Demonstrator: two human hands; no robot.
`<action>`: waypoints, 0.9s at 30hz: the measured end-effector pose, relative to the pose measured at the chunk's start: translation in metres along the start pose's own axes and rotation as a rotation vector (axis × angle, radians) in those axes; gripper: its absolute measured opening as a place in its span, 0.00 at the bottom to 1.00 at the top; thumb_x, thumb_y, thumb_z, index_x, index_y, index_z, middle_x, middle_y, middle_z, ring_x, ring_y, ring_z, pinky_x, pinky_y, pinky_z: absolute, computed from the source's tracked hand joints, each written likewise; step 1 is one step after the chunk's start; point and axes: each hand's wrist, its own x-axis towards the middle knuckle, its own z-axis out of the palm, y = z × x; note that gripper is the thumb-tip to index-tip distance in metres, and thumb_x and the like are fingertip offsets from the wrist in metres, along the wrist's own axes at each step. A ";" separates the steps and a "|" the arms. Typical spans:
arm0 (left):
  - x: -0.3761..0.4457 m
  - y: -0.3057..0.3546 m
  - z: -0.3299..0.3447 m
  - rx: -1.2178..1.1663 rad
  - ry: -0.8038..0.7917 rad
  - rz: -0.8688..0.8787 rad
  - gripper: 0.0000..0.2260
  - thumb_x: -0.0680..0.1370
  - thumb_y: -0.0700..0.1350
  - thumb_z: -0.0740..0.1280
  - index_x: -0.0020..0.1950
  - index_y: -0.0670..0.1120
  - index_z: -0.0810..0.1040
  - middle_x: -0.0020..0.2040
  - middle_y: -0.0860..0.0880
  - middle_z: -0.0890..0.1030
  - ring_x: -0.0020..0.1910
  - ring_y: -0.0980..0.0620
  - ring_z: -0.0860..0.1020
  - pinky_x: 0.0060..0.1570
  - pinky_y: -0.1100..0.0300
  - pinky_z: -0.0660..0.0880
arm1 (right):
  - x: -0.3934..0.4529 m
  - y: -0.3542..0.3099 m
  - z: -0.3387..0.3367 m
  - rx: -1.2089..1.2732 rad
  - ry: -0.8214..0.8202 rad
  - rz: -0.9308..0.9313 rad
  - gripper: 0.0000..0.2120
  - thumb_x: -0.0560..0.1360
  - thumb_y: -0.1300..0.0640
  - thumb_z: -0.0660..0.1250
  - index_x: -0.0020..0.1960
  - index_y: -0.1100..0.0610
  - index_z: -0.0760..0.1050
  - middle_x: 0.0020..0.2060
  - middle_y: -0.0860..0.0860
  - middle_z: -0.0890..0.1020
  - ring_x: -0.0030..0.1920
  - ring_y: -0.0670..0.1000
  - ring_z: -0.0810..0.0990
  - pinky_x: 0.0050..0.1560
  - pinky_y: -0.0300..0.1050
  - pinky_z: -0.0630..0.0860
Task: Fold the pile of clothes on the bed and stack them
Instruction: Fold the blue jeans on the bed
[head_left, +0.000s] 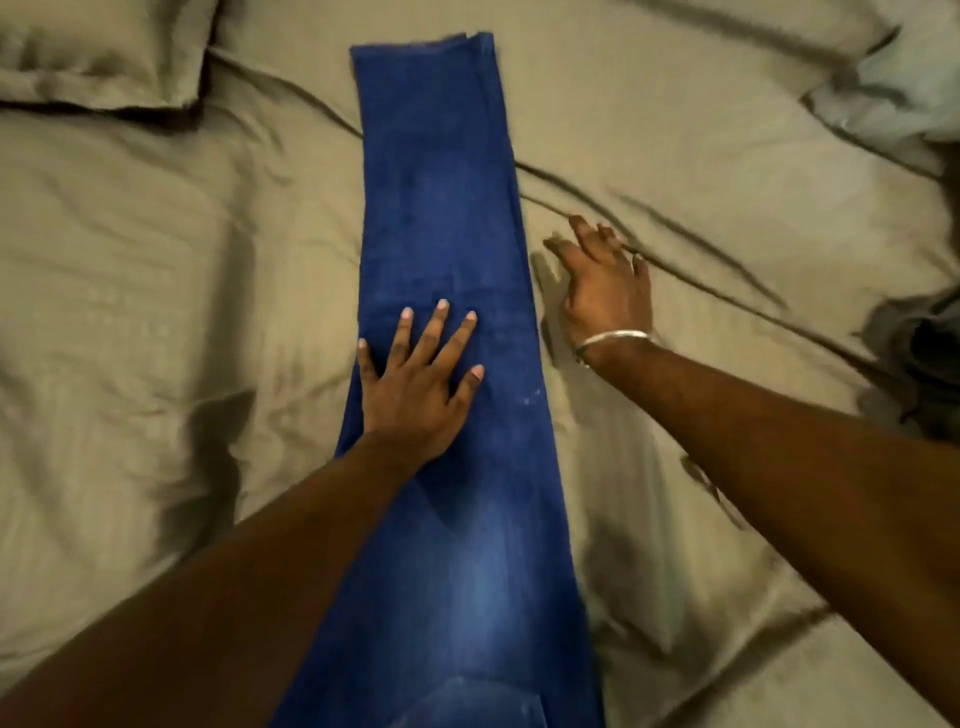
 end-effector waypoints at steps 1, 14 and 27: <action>0.019 -0.004 -0.004 0.011 0.026 -0.001 0.28 0.80 0.67 0.46 0.79 0.64 0.46 0.81 0.59 0.46 0.80 0.49 0.44 0.71 0.31 0.43 | 0.022 0.005 0.003 -0.021 -0.023 0.047 0.22 0.80 0.51 0.52 0.73 0.44 0.66 0.79 0.48 0.57 0.78 0.55 0.54 0.73 0.66 0.54; 0.263 -0.023 -0.058 -0.143 0.269 -0.295 0.30 0.80 0.60 0.58 0.80 0.54 0.53 0.81 0.50 0.50 0.78 0.45 0.53 0.69 0.38 0.58 | 0.056 0.037 0.086 -0.130 0.112 0.141 0.30 0.78 0.43 0.48 0.79 0.40 0.48 0.80 0.51 0.46 0.79 0.55 0.43 0.73 0.64 0.38; 0.381 -0.059 -0.139 -0.903 0.076 -0.894 0.19 0.71 0.48 0.73 0.59 0.44 0.73 0.48 0.49 0.76 0.48 0.44 0.76 0.58 0.49 0.75 | 0.067 0.045 0.106 -0.157 0.200 0.125 0.27 0.80 0.41 0.39 0.79 0.39 0.44 0.80 0.49 0.44 0.79 0.53 0.43 0.74 0.62 0.36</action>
